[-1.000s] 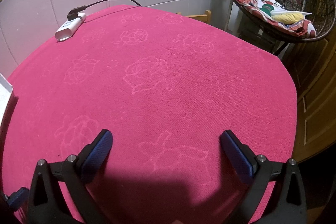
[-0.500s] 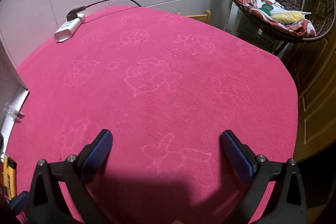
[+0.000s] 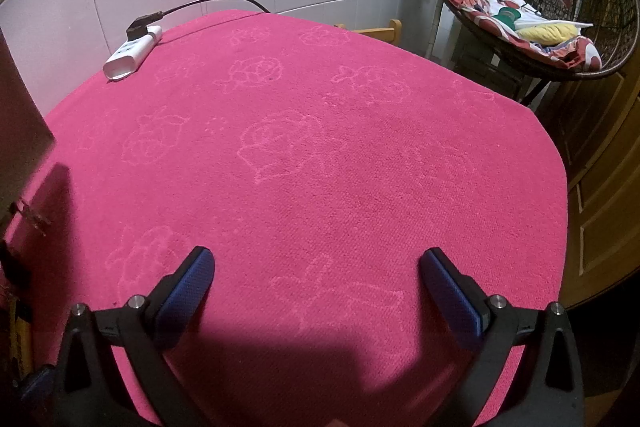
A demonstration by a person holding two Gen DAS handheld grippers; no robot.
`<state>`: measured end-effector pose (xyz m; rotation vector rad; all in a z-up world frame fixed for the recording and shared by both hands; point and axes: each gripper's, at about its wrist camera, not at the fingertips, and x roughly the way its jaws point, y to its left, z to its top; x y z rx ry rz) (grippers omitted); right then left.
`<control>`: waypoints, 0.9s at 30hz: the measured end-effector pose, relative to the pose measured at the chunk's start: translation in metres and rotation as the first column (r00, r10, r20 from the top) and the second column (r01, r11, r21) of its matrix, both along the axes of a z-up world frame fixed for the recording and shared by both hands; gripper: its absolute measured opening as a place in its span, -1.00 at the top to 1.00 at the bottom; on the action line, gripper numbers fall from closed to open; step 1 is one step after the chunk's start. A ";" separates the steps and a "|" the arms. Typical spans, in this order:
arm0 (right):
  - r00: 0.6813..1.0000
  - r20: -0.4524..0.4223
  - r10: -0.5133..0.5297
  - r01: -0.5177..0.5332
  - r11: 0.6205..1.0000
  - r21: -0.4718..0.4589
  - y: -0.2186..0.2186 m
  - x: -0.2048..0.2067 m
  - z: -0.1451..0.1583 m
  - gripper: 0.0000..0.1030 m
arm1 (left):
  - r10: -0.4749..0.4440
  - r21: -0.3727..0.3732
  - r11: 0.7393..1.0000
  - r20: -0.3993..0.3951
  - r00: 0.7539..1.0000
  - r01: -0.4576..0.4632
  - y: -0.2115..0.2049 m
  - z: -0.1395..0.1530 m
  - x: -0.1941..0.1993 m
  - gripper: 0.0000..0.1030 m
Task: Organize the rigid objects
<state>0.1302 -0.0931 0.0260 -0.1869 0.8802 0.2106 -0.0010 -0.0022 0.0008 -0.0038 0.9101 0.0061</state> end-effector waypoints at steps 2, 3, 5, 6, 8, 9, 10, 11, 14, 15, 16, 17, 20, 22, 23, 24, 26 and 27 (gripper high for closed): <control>1.000 0.001 0.000 0.000 1.000 0.000 0.000 0.000 0.000 -1.00 | 0.000 -0.001 1.000 -0.001 1.000 0.000 -0.001 -0.001 0.000 -1.00; 1.000 0.000 0.000 0.000 1.000 -0.001 0.000 0.000 -0.001 -1.00 | 0.000 -0.002 1.000 -0.001 1.000 0.000 0.000 -0.001 0.000 -0.99; 1.000 0.000 0.000 0.000 1.000 -0.001 0.000 0.000 0.000 -1.00 | 0.000 -0.001 1.000 0.000 1.000 0.000 0.000 -0.001 0.000 -1.00; 1.000 -0.002 0.000 0.000 1.000 -0.003 0.000 0.000 0.000 -1.00 | 0.000 0.000 1.000 0.001 1.000 0.000 0.000 -0.001 0.000 -1.00; 1.000 0.003 0.000 0.000 1.000 0.000 0.000 0.000 0.000 -1.00 | 0.000 -0.001 1.000 0.000 1.000 0.000 0.000 -0.001 0.000 -1.00; 1.000 0.002 0.000 0.000 1.000 -0.001 0.000 0.000 -0.001 -1.00 | 0.000 -0.001 1.000 0.000 1.000 0.000 0.001 -0.001 0.000 -1.00; 1.000 0.002 0.000 0.000 1.000 -0.002 0.000 0.000 -0.001 -1.00 | 0.000 -0.001 1.000 0.000 1.000 0.000 0.001 -0.001 0.000 -1.00; 1.000 0.004 0.000 0.000 1.000 -0.001 0.000 0.000 0.000 -1.00 | 0.000 0.000 1.000 0.002 1.000 0.000 0.001 -0.001 0.000 -1.00; 1.000 0.004 0.000 0.000 1.000 -0.002 0.000 0.000 -0.001 -1.00 | 0.000 0.000 1.000 0.002 1.000 0.000 0.001 -0.001 0.000 -1.00; 1.000 0.004 0.000 0.000 1.000 -0.002 0.000 0.000 -0.001 -1.00 | 0.000 0.001 1.000 0.002 1.000 0.000 0.001 -0.001 0.000 -1.00; 1.000 0.004 0.000 0.000 1.000 -0.001 0.000 0.000 -0.001 -1.00 | 0.000 0.001 1.000 0.002 1.000 0.000 0.001 -0.001 0.000 -1.00; 1.000 0.004 0.000 0.000 1.000 -0.001 0.000 0.000 -0.001 -1.00 | 0.000 0.001 1.000 0.002 1.000 0.000 0.000 -0.001 0.000 -1.00; 1.000 0.006 0.000 0.000 1.000 -0.003 0.000 0.000 -0.001 -1.00 | 0.000 0.001 1.000 0.003 1.000 0.000 0.000 -0.001 0.000 -1.00; 1.000 0.005 0.000 0.000 1.000 -0.001 0.000 0.000 -0.001 -1.00 | 0.000 0.002 1.000 0.003 1.000 0.000 0.000 -0.001 0.000 -1.00; 1.000 0.005 0.000 0.000 1.000 -0.001 0.000 0.000 -0.001 -1.00 | 0.000 0.001 1.000 0.003 1.000 0.000 0.000 -0.001 0.000 -1.00; 1.000 0.004 0.000 0.000 1.000 -0.002 0.000 0.000 -0.001 -1.00 | 0.000 0.002 1.000 0.004 1.000 0.000 0.000 -0.001 0.000 -1.00; 1.000 0.005 0.000 0.000 1.000 -0.002 0.000 0.000 -0.001 -1.00 | 0.000 0.002 1.000 0.004 1.000 0.000 0.000 -0.001 0.000 -0.99; 1.000 0.005 0.000 0.000 1.000 -0.002 0.000 0.000 -0.001 -1.00 | 0.000 0.002 1.000 0.004 1.000 0.000 0.000 -0.001 0.000 -0.99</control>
